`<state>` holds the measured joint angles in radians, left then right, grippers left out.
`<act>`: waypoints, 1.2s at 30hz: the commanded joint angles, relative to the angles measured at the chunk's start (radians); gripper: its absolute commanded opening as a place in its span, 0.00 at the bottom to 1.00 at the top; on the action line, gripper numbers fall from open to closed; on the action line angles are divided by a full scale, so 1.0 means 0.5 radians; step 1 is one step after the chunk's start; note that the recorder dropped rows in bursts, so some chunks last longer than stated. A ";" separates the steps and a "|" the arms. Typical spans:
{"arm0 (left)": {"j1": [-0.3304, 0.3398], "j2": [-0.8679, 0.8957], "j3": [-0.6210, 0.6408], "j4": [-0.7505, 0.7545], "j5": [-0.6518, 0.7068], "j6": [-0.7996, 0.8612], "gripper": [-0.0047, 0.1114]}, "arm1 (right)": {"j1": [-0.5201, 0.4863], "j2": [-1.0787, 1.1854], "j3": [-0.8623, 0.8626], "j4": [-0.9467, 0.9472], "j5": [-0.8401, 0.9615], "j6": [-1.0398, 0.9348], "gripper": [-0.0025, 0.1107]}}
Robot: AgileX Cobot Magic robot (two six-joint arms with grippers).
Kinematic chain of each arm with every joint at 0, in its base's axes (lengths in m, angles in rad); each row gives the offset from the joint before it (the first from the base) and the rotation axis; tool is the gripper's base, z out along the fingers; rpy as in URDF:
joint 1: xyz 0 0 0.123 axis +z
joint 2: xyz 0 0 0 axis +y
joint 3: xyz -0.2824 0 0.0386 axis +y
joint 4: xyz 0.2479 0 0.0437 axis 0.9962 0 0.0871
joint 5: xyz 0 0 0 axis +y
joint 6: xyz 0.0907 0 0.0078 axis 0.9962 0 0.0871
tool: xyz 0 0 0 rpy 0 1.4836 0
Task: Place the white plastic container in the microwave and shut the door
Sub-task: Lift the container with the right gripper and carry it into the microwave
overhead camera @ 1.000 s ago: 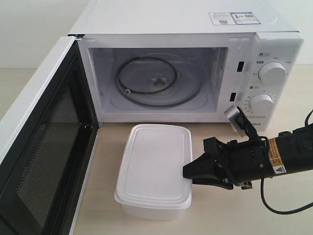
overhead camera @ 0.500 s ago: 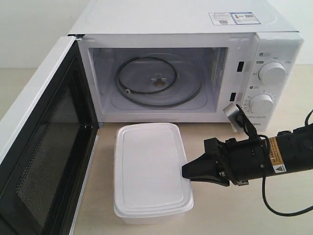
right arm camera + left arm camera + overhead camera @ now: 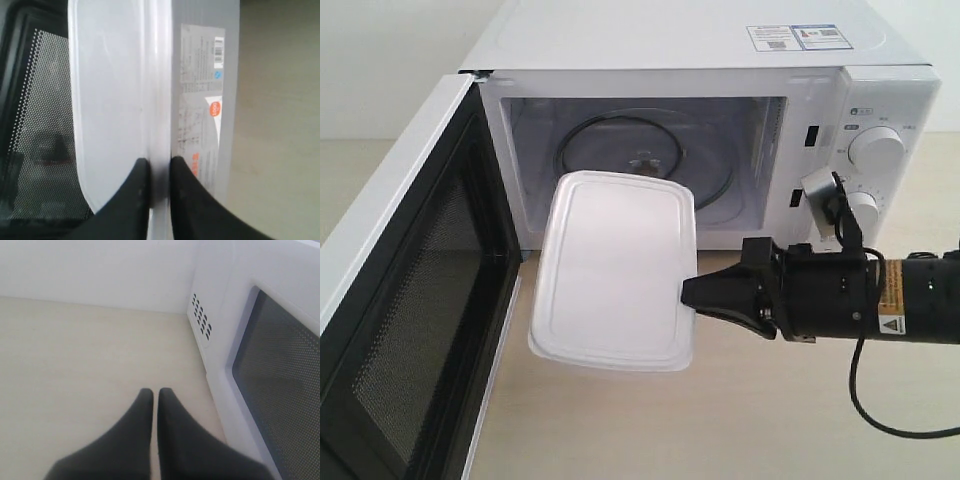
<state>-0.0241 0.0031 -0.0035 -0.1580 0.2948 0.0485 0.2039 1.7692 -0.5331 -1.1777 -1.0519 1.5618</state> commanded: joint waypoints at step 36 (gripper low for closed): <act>0.007 -0.006 0.007 -0.014 0.001 0.007 0.08 | 1.171 -0.051 -0.467 3.701 0.662 -1.566 0.02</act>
<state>-0.0241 0.0031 -0.0035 -0.1580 0.2948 0.0485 0.7878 1.7279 -0.7117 0.6056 -0.7081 0.8386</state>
